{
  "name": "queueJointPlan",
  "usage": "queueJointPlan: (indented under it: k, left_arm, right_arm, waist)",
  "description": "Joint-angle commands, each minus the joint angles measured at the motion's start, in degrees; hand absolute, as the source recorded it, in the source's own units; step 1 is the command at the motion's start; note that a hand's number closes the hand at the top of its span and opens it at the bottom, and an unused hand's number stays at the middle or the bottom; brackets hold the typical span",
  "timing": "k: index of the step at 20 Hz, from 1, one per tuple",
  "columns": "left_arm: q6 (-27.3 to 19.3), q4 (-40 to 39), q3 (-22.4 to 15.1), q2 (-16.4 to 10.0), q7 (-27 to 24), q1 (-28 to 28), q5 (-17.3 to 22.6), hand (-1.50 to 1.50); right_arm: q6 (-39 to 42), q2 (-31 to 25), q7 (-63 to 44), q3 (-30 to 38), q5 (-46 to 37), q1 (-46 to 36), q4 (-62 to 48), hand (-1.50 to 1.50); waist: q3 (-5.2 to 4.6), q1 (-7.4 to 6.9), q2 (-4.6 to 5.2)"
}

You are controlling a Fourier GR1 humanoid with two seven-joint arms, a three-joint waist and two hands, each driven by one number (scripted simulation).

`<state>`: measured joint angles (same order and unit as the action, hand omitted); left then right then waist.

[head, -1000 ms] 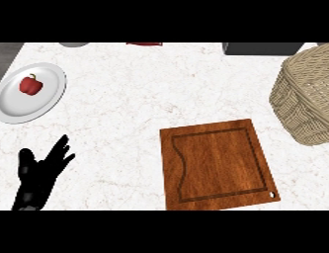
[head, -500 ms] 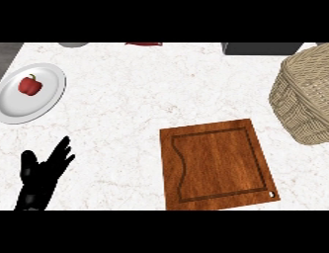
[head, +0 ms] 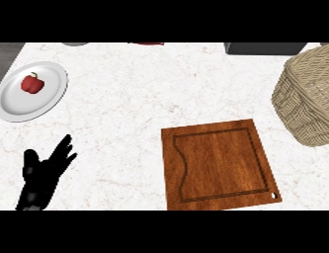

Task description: Pick the tomato from the cutting board and place it in the basket

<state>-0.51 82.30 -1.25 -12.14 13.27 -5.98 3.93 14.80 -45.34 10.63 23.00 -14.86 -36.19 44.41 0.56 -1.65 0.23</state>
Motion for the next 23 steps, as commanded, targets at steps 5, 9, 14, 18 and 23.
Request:
queueJointPlan:
  k: [5,9,14,18,23]
  left_arm:
    - [2.5,-3.0,1.4,-1.0,1.9,0.2,1.3,0.00]
    - [0.9,-1.2,0.3,0.5,2.6,-1.0,0.1,0.00]
    - [1.7,-1.8,1.9,-1.1,4.4,1.7,0.7,0.00]
    - [0.7,-2.5,-0.1,1.4,1.8,-0.2,-0.9,0.00]
    - [1.3,-3.5,0.9,0.8,1.2,1.4,-0.7,0.00]
  right_arm:
    - [-4.9,-3.3,12.8,-2.8,-7.3,-5.8,-14.4,-1.50]
    - [-1.4,-7.4,18.2,0.6,-4.8,-7.6,-19.8,-1.50]
    - [0.0,-10.0,14.8,4.2,-2.1,-11.4,-25.9,-1.50]
    - [3.5,-16.4,13.5,6.7,-0.7,-11.7,-29.7,-1.50]
    - [4.4,-21.0,16.1,8.7,0.0,-8.1,-33.2,-1.50]
  waist:
    - [-0.47,-0.29,0.46]
    - [-0.44,-0.07,0.36]
    - [-0.43,-0.13,0.49]
    - [-0.38,-0.30,0.72]
    - [-0.26,-0.19,1.01]
